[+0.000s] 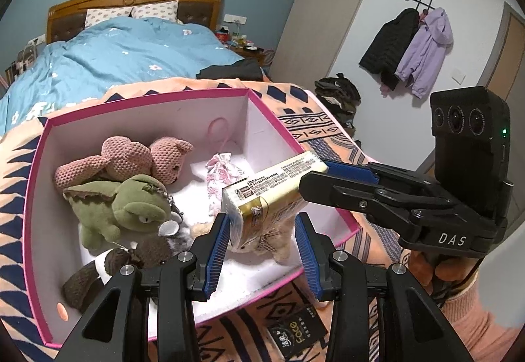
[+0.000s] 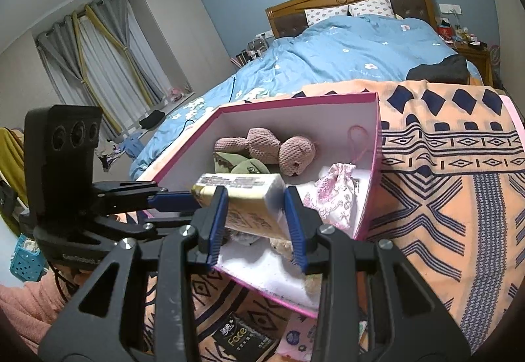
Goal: Organize objects
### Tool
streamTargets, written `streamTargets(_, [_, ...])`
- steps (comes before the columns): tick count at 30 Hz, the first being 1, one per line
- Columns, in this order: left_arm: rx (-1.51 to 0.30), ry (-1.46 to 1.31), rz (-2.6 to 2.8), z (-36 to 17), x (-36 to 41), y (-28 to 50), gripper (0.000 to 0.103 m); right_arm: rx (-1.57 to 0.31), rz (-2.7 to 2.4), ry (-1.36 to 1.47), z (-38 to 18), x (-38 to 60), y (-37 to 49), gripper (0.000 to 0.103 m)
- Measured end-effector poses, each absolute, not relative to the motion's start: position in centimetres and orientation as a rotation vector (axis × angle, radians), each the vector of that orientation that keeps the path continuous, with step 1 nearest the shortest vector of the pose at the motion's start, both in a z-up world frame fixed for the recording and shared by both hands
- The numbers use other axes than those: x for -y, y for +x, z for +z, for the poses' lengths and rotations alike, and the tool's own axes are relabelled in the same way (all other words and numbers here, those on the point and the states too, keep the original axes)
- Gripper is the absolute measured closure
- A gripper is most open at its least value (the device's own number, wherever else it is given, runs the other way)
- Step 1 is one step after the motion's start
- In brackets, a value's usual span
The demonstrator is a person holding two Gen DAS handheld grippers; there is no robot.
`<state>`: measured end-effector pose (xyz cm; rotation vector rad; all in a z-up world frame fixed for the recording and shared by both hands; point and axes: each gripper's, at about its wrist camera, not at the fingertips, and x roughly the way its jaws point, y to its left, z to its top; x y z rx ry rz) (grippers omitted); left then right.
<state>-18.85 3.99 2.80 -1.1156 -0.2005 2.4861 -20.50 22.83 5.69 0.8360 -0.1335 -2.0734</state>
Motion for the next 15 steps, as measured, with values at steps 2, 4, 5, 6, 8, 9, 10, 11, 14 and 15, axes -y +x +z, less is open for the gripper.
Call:
streamTargets(2, [0.2,-1.119,2.487,2.8,-4.0,-19.0,0.062,0.131,-2.075,0.841,5.6,-22.7,-20.7,0.064])
streamTargets(4, [0.204,-1.123,2.488,2.7,-4.0,-19.1,0.062,0.129,-2.074,0.843,5.5,-22.7,-20.9,0.064])
streamTargets(5, [0.206,-1.124,2.487,2.6,-3.9,-19.2,0.062,0.128,-2.075,0.845,5.5,-22.7,-21.0,0.064])
streamTargets(6, [0.207,-1.127,2.487,2.6,-3.9,-19.3,0.062,0.127,-2.074,0.847,5.4,-22.6,-21.1,0.064])
streamTargets(8, [0.208,-1.13,2.488,2.5,-3.8,-19.4,0.062,0.125,-2.075,0.849,5.4,-22.6,-21.2,0.064])
streamTargets(9, [0.21,-1.134,2.489,2.5,-3.8,-19.6,0.062,0.124,-2.075,0.85,5.4,-22.5,-21.3,0.064])
streamTargets(10, [0.211,-1.136,2.489,2.5,-3.8,-19.6,0.062,0.124,-2.075,0.853,5.4,-22.5,-21.4,0.064])
streamTargets(11, [0.212,-1.138,2.49,2.4,-3.8,-19.7,0.062,0.123,-2.075,0.854,5.3,-22.5,-21.4,0.064])
streamTargets(14, [0.215,-1.144,2.49,2.3,-3.7,-20.0,0.062,0.119,-2.076,0.857,5.3,-22.4,-21.6,0.064])
streamTargets(15, [0.216,-1.147,2.49,2.3,-3.7,-20.0,0.062,0.118,-2.075,0.858,5.3,-22.3,-21.6,0.064])
